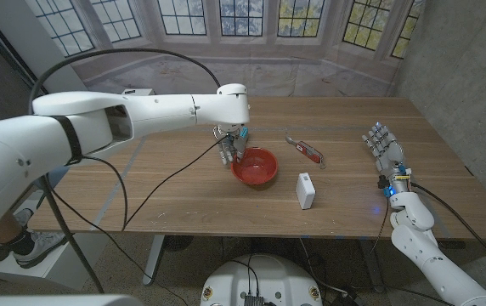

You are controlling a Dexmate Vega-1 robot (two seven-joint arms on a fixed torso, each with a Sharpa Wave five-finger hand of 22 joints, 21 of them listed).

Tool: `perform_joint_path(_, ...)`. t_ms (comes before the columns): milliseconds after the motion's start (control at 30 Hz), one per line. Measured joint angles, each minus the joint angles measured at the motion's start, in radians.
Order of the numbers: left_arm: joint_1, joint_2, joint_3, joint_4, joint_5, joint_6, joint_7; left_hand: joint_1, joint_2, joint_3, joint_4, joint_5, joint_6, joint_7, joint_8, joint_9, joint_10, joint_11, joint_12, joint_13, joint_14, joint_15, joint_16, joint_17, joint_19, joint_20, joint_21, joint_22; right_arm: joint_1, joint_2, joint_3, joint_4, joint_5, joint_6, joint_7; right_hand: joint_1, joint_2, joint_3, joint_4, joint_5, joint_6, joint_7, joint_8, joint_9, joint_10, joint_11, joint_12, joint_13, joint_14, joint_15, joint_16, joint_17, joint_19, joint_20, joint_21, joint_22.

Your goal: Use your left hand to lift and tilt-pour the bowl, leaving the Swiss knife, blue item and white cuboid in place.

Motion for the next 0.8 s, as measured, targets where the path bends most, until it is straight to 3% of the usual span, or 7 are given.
perform_joint_path(433,0.017,0.009,-0.014,-0.019,-0.005,0.007,0.055,0.019,0.001,-0.013,0.005,-0.011,0.025,-0.004,0.006,0.003,0.025,-0.011,0.004,0.024,0.032,-0.004,0.016,-0.003,0.012,-0.027,0.038,0.000,0.004,0.007,0.000,0.011,0.003,-0.001,0.008,0.000,0.000,0.000,0.000,0.000,0.000,0.000,0.000,0.000,0.000,0.000,0.000,0.000,0.000,0.000,0.000,0.000,0.000,0.000,0.000,0.000)
perform_joint_path(800,0.030,0.021,-0.028,-0.027,-0.005,-0.014,0.073,0.024,-0.002,-0.020,0.003,-0.018,0.032,-0.010,0.006,0.009,0.027,-0.012,0.011,0.037,0.034,-0.002,0.016,-0.003,0.012,-0.027,0.053,-0.003,0.008,0.013,-0.004,0.020,0.003,-0.004,0.010,0.000,0.000,0.000,0.000,0.000,0.000,0.000,0.000,0.000,0.000,0.000,0.000,0.000,0.000,0.000,0.000,0.000,0.000,0.000,0.000,0.000)
